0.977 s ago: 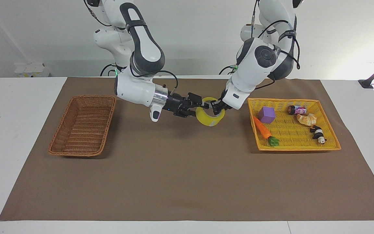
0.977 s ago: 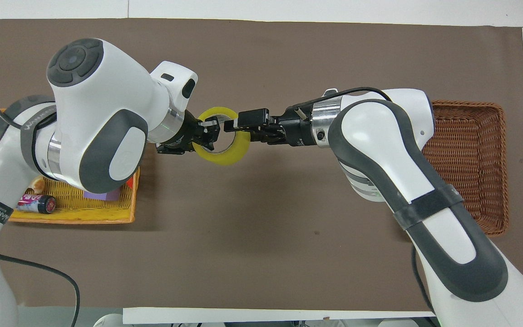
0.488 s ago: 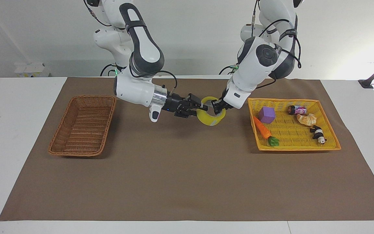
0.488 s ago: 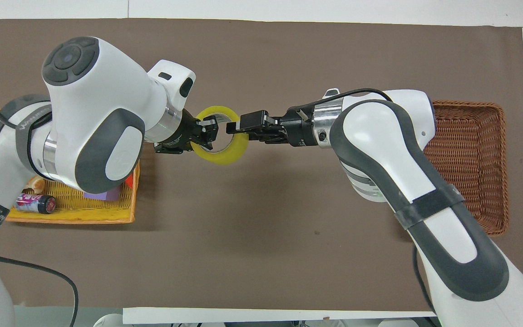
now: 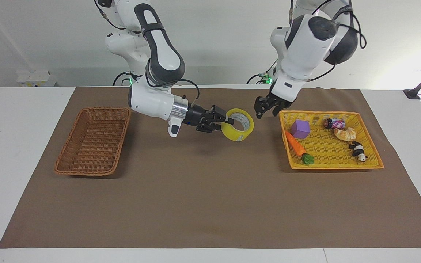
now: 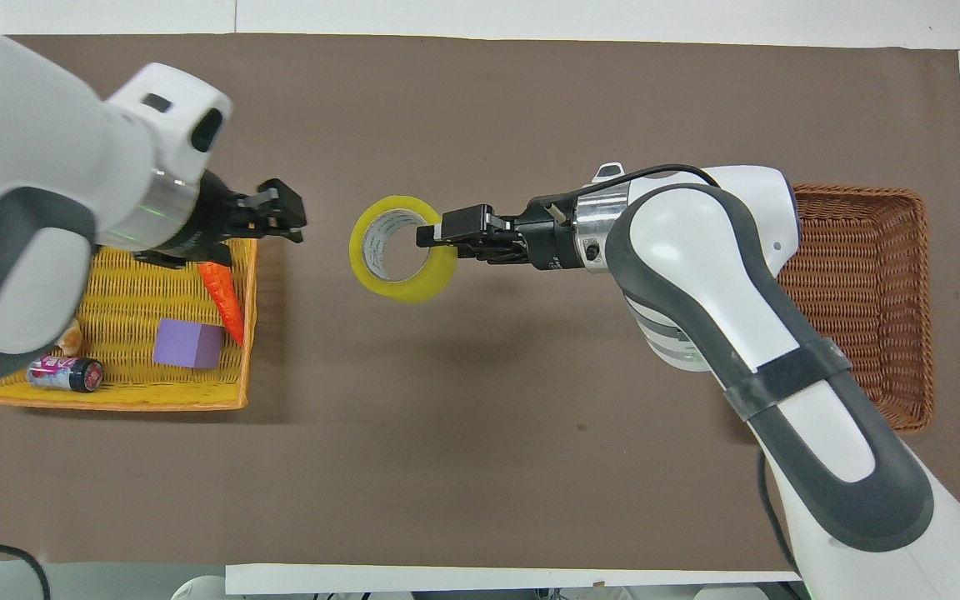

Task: Move tape to another basket
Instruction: 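Open the left gripper and withdraw it while the right gripper holds tape, then carry the tape with the right gripper and lower it into the wicker basket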

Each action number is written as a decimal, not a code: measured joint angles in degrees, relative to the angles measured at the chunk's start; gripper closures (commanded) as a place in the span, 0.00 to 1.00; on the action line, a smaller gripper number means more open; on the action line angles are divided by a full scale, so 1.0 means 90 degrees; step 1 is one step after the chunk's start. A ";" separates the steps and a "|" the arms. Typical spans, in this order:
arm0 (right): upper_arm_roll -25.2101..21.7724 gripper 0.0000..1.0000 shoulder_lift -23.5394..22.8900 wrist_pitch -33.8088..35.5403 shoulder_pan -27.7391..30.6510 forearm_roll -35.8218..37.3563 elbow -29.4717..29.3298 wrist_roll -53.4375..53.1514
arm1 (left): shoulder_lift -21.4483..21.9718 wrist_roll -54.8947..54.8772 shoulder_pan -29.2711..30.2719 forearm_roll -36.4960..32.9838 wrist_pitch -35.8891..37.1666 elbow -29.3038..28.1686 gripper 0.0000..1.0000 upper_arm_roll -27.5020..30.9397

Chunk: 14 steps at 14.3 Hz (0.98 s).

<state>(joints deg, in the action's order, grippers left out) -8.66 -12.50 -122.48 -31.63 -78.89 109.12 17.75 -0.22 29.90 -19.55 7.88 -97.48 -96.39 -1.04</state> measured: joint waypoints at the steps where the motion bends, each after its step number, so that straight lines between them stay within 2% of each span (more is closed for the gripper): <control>1: -0.0004 1.00 0.0000 0.0060 0.0080 0.0059 0.0003 0.0046 | 0.0085 -0.0632 0.0472 -0.0097 0.0209 -0.0001 0.00 0.0077; 4: -0.0028 1.00 0.0002 0.0831 0.0832 0.0727 -0.0007 0.0267 | 0.0111 -0.2652 0.1851 -0.0317 0.0535 -0.0008 0.00 0.0182; 6: -0.0057 1.00 0.0005 0.1607 0.1685 0.1228 -0.0022 0.0652 | 0.0111 -0.3264 0.2285 -0.0323 0.0556 -0.0029 0.00 0.0192; 12: -0.0117 1.00 0.0017 0.3806 0.4643 0.3051 -0.0148 0.2273 | 0.0111 -0.3328 0.2327 -0.0346 0.0557 -0.0044 0.00 0.0078; 14: -0.0124 1.00 -0.0035 0.4225 0.5459 0.3489 -0.0149 0.2961 | 0.0111 -0.3328 0.2324 -0.0347 0.0557 -0.0044 0.00 0.0076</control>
<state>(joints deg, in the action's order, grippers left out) -9.78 -12.81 -84.45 17.50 -47.50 107.79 44.41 0.78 -0.04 1.36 4.75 -92.47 -96.79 -0.36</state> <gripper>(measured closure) 0.458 0.000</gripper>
